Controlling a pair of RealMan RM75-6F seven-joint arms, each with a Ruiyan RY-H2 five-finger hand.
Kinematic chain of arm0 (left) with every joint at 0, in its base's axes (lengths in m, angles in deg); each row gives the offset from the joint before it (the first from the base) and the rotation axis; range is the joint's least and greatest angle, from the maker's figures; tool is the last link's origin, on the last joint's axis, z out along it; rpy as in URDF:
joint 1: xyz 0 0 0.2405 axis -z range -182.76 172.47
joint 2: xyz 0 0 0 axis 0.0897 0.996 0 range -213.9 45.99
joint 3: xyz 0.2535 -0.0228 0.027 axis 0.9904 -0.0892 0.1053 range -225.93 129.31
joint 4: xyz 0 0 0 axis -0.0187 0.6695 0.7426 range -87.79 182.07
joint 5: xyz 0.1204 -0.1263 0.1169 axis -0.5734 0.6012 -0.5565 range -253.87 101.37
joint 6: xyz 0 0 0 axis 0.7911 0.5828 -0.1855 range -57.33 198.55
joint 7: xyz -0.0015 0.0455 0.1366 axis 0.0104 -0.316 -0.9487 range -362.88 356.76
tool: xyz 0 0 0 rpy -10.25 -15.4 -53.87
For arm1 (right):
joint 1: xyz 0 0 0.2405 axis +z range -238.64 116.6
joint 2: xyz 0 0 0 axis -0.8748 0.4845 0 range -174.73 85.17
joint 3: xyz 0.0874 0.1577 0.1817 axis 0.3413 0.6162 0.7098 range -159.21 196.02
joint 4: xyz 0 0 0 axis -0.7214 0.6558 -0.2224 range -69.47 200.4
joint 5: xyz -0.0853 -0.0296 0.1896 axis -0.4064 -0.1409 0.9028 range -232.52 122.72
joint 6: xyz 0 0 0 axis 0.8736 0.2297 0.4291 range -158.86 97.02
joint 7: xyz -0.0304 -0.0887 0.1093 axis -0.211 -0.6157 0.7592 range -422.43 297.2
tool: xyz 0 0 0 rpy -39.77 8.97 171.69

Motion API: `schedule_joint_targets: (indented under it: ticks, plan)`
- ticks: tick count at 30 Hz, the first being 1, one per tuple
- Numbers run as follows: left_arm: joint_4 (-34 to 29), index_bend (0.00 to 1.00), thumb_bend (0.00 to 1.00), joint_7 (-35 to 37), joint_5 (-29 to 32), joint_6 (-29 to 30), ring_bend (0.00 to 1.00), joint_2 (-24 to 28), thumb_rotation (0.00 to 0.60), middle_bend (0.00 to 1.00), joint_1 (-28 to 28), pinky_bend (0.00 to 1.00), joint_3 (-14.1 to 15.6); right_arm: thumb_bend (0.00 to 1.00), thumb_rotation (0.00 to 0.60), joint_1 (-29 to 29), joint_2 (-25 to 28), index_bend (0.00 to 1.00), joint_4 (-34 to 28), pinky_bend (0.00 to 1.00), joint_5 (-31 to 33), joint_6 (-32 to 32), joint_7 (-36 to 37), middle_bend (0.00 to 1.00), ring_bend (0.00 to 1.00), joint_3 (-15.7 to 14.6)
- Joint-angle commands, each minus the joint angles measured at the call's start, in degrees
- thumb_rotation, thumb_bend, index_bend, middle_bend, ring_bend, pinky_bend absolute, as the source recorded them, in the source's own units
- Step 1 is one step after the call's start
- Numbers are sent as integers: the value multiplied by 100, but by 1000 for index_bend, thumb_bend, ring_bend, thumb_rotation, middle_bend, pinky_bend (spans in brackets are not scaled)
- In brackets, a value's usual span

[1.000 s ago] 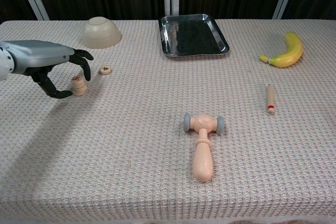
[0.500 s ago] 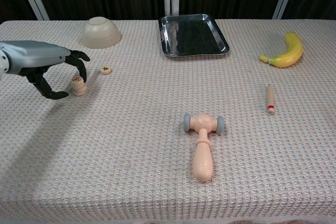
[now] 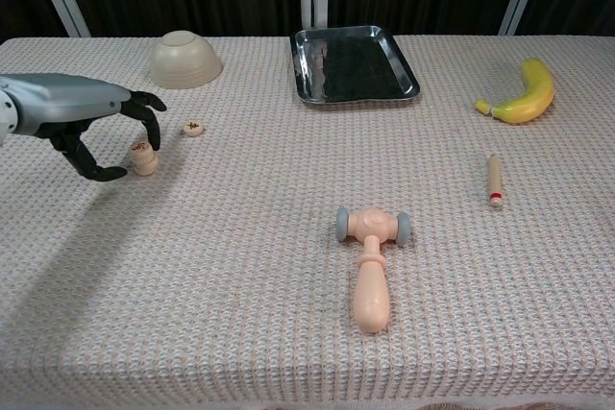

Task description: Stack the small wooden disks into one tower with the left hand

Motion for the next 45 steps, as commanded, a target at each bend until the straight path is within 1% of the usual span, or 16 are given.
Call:
schedule_joint_targets:
  ticks: [1,9,29,37,40,45]
  plan:
    - [-16,308,367,66,-31,-91,0,-13,600,0,13,0,19,140,600,1,0,0,2,0,2,0,1,0,0,1]
    - [63,308,367,218,-329,-104,0,-105,600,0,-11,0,58,141,600,-5,5,0,6,0,4,-12,20,0,0,5]
    - [94,342,367,34,-266,-66,0,-77,600,0,27,0,163,141,600,-2,5,0,3,0,4,-4,15,0,0,1]
    - [64,343,367,86,-279,-54,0,-66,600,0,15,0,149,140,600,-2,6,0,-2,0,-6,-5,11,0,0,-3]
    - [33,341,367,237,-412,-23,0,-79,600,0,-11,0,85,141,600,-3,8,0,-1,0,-5,-8,15,0,0,-2]
    - [75,322,367,487,-824,108,0,-148,600,0,-55,0,-35,141,600,5,2,0,-1,0,-5,13,5,0,0,-9]
